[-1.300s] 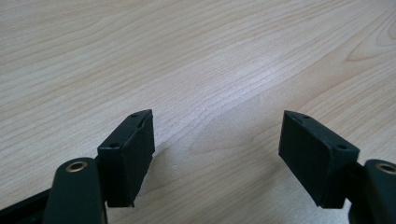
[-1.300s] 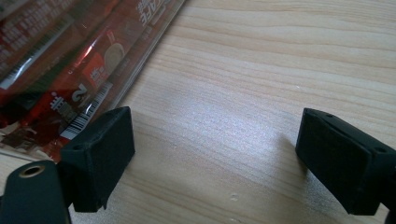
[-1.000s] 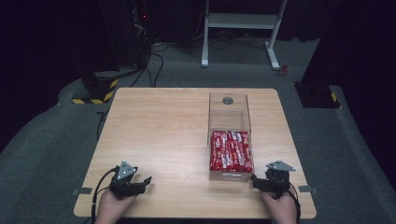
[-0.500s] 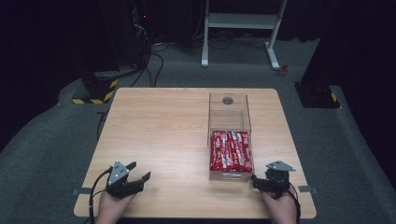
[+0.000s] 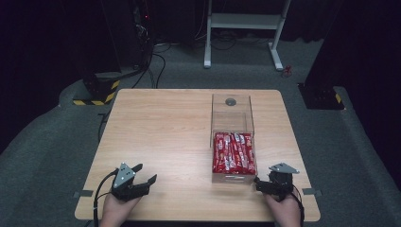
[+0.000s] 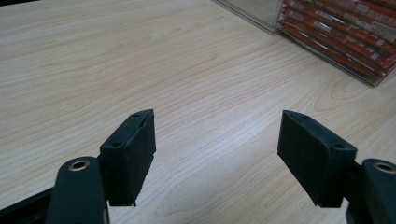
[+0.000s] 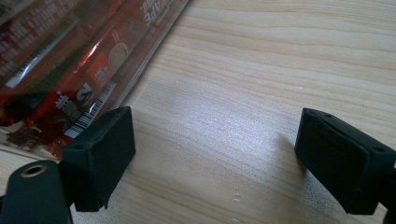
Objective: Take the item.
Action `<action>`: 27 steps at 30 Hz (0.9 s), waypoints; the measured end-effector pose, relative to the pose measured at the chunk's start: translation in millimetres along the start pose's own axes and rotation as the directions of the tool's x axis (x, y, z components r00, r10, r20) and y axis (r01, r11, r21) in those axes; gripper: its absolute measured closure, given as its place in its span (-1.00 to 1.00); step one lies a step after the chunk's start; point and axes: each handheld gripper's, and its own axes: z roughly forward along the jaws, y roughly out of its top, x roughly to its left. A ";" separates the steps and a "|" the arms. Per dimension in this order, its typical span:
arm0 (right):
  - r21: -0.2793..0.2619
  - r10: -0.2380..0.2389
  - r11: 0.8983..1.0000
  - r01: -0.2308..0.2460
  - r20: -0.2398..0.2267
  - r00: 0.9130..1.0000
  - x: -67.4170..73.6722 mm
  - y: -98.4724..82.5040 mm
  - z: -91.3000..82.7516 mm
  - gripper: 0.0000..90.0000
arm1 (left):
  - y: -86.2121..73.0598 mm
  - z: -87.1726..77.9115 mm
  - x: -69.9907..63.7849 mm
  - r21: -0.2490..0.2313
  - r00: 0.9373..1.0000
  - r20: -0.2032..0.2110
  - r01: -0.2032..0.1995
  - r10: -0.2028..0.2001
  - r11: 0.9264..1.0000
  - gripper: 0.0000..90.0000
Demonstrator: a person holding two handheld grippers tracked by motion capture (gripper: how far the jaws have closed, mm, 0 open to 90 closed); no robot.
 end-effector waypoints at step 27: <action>0.003 -0.009 1.000 0.009 -0.005 1.000 0.2 -0.1 -0.2 -0.73 | 24.6 16.8 -25.2 0.028 0.997 0.075 -0.035 0.033 0.999 -0.37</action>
